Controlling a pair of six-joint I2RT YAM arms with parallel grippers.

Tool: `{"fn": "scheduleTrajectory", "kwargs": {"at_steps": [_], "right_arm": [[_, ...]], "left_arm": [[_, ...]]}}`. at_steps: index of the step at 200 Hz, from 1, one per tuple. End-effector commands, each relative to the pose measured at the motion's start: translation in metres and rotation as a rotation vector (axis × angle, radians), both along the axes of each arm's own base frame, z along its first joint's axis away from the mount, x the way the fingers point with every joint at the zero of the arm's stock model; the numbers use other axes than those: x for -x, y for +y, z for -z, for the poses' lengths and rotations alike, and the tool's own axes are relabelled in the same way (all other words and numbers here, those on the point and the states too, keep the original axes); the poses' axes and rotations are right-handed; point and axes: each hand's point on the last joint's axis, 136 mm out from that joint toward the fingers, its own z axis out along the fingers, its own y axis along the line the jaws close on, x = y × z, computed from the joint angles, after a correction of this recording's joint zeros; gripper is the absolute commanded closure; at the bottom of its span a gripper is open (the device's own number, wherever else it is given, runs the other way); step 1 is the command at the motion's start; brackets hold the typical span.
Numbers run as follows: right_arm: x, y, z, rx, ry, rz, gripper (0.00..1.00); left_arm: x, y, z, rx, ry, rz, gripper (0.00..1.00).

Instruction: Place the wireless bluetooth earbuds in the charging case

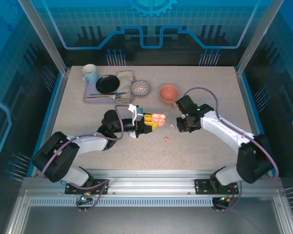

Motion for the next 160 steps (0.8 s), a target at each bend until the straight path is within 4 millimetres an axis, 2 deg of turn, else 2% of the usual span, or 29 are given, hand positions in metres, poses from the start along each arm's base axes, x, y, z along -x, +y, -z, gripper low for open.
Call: {"fn": "scheduleTrajectory", "kwargs": {"at_steps": [1, 18, 39, 78, 111, 160], "right_arm": [[0.002, -0.009, -0.04, -0.03, -0.116, 0.042, 0.8], [0.0, -0.008, -0.079, -0.075, -0.249, 0.036, 0.79], [-0.001, 0.002, -0.124, -0.16, -0.414, 0.001, 0.79], [0.002, 0.033, -0.182, -0.282, -0.638, -0.07, 0.79], [0.003, 0.062, -0.213, -0.376, -0.743, -0.114, 0.79], [0.004, 0.091, -0.233, -0.423, -0.806, -0.176, 0.79]], "left_arm": [[0.0, 0.0, -0.019, 0.026, -0.073, 0.012, 1.0], [-0.001, -0.001, -0.022, 0.031, -0.074, 0.011, 1.0], [-0.006, -0.003, -0.025, 0.041, -0.068, 0.002, 1.0], [-0.013, -0.004, -0.033, 0.062, -0.062, -0.017, 1.0], [-0.018, -0.006, -0.04, 0.076, -0.057, -0.03, 1.0], [-0.025, -0.006, -0.05, 0.098, -0.062, -0.054, 1.0]]}}
